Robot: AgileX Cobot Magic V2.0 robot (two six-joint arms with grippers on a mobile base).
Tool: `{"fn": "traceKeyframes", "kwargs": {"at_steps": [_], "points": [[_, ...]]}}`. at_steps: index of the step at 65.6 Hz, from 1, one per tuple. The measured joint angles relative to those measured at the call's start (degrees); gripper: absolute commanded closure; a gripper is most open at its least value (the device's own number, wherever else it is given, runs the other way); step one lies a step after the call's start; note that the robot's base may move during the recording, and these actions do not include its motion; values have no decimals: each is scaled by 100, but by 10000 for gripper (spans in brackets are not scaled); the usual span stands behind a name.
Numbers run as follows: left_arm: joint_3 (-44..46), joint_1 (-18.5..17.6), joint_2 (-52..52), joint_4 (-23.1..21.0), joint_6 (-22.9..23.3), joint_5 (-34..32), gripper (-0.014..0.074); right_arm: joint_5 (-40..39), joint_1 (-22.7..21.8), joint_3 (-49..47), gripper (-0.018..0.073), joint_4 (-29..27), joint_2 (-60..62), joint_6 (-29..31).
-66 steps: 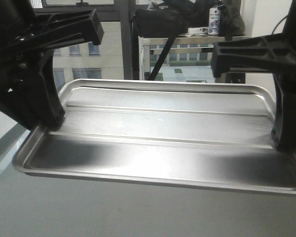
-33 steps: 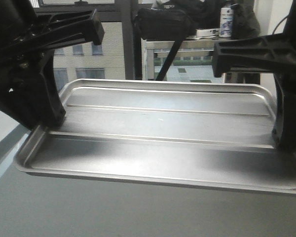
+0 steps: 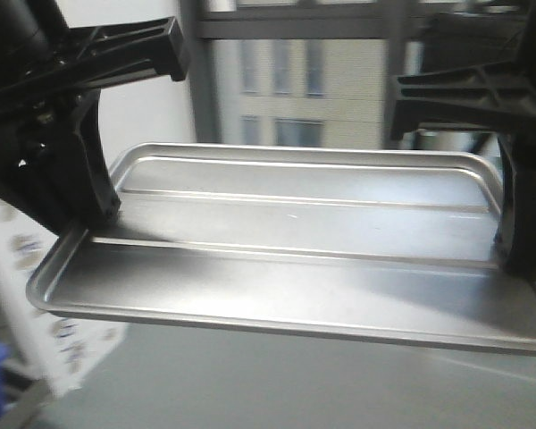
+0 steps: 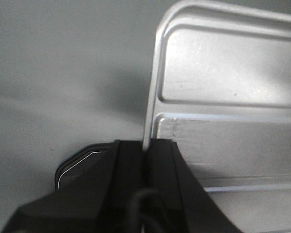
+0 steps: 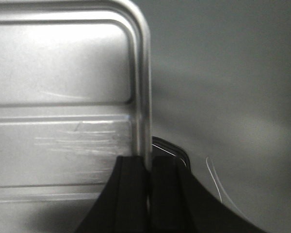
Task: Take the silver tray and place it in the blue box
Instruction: 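Carry the tray in both grippers while driving to the blue bin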
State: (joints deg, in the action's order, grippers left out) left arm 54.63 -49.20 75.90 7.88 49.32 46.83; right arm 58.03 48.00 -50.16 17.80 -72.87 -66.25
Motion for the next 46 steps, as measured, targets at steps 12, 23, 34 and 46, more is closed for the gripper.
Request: {"fn": "traceKeyframes", "kwargs": {"at_steps": [12,23,34,46], "points": [[0,0,0,0,0,0,701,0,0,0,505,0,0,0],[0,0,0,0,0,0,701,0,0,0,505,0,0,0],[0,0,0,0,0,0,701,0,0,0,505,0,0,0],[0,0,0,0,0,0,701,21,0,0,505,0,0,0]]}}
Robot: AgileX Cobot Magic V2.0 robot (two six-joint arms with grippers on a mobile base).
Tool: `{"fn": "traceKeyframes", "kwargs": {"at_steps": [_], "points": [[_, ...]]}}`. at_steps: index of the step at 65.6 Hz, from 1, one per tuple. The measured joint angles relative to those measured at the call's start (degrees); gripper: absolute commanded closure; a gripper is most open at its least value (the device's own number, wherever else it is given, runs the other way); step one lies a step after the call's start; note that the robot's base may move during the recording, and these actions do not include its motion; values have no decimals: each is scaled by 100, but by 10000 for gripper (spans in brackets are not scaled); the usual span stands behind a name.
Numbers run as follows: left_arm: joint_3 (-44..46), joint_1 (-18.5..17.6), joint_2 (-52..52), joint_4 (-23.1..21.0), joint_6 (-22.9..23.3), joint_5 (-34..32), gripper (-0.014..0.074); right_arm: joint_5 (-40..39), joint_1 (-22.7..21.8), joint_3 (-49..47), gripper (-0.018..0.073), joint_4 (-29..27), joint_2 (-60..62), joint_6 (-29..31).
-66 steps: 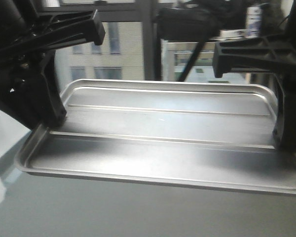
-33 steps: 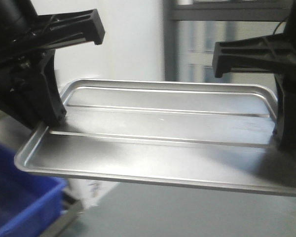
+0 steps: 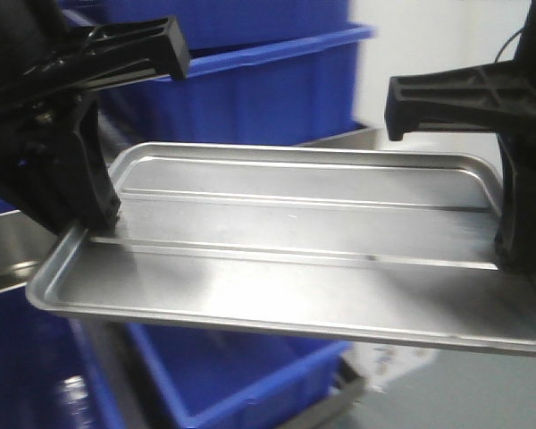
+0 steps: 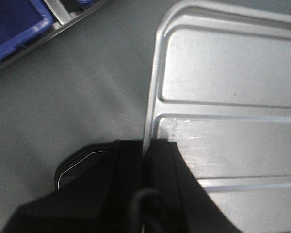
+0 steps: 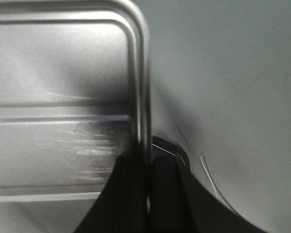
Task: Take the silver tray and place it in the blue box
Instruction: 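Carry the tray in both grippers while driving to the blue bin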
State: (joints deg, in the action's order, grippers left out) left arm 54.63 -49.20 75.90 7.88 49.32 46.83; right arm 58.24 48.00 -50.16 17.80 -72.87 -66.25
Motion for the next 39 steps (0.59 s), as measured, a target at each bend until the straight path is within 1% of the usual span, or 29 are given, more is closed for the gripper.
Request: {"fn": "traceKeyframes", "kwargs": {"at_steps": [39], "points": [[0,-20,0,-83,-10,-32,701,197,0,-18,505,-46,0,0]]}}
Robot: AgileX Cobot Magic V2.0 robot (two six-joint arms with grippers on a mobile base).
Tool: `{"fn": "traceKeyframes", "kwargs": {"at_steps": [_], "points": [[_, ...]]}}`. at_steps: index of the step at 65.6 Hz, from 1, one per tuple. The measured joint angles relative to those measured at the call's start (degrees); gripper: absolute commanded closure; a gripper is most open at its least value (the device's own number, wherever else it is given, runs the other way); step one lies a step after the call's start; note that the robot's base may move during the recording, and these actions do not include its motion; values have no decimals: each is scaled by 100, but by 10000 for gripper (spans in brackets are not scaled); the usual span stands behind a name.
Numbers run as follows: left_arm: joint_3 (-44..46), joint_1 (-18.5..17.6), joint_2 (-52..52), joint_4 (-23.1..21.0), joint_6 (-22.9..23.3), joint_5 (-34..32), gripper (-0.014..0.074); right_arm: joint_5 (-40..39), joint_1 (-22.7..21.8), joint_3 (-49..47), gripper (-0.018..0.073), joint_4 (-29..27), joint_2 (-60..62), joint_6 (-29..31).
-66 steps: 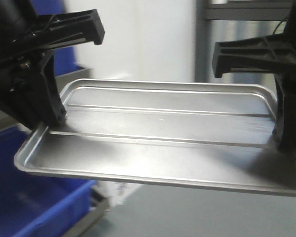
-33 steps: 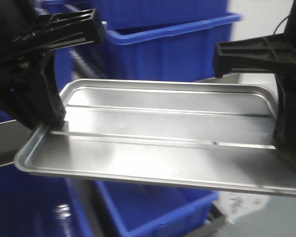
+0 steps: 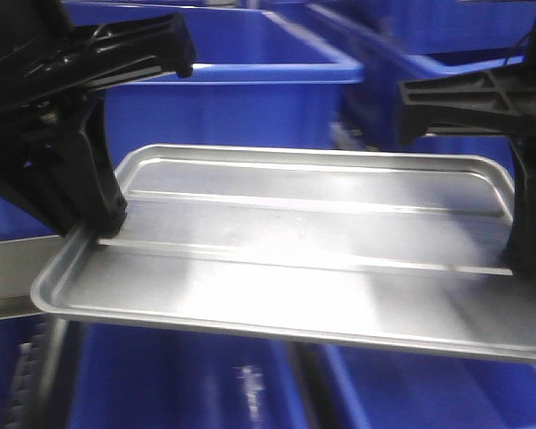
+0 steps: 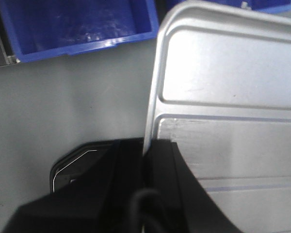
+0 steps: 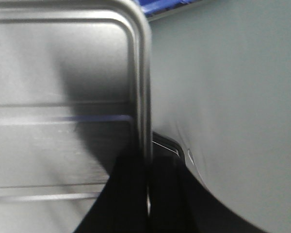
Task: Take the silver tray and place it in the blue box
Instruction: 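Carry the tray in both grippers while driving to the blue bin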
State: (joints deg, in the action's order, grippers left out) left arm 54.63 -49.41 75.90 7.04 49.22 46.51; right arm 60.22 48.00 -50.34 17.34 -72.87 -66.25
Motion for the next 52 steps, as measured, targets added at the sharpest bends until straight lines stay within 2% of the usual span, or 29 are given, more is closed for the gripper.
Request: {"fn": "traceKeyframes", "kwargs": {"at_steps": [52], "points": [[0,0,0,-13,-18,-21,701,34,0,0,505,-11,0,0]]}}
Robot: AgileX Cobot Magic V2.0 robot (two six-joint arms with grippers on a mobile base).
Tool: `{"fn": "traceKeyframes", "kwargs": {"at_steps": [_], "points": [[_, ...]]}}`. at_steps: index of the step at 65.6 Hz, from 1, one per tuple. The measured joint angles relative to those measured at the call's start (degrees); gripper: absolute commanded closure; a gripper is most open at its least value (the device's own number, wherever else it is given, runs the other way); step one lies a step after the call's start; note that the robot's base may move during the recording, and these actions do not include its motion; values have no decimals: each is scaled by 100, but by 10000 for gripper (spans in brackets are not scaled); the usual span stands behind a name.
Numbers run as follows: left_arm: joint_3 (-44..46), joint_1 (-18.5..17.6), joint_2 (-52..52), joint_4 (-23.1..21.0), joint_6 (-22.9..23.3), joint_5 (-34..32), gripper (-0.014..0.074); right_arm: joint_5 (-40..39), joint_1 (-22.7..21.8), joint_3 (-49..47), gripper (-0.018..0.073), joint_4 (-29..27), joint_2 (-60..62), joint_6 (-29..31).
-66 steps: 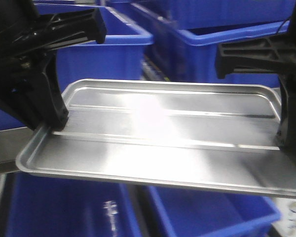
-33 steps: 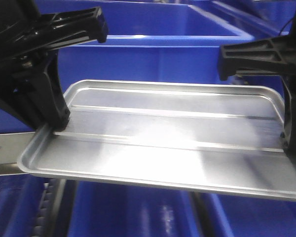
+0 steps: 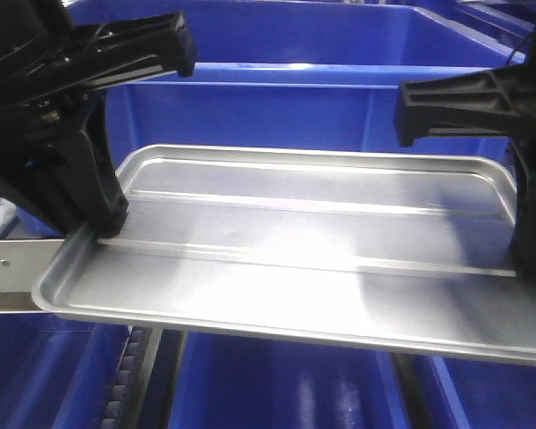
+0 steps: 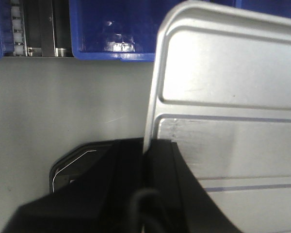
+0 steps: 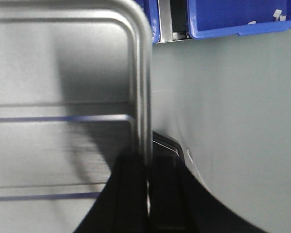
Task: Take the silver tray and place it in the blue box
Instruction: 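Carry the tray in both grippers while driving to the blue bin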
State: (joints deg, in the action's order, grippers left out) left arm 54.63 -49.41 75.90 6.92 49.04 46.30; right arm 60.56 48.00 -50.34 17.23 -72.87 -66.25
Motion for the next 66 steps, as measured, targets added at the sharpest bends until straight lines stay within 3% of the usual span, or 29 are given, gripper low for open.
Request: {"fn": "traceKeyframes", "kwargs": {"at_steps": [33,50,66], "points": [[0,0,0,0,-14,-21,701,4,0,0,505,0,0,0],[0,0,0,12,32,-93,701,-214,18,0,505,719,0,0],[10,0,0,12,46,-134,701,-214,18,0,505,820,0,0]]}}
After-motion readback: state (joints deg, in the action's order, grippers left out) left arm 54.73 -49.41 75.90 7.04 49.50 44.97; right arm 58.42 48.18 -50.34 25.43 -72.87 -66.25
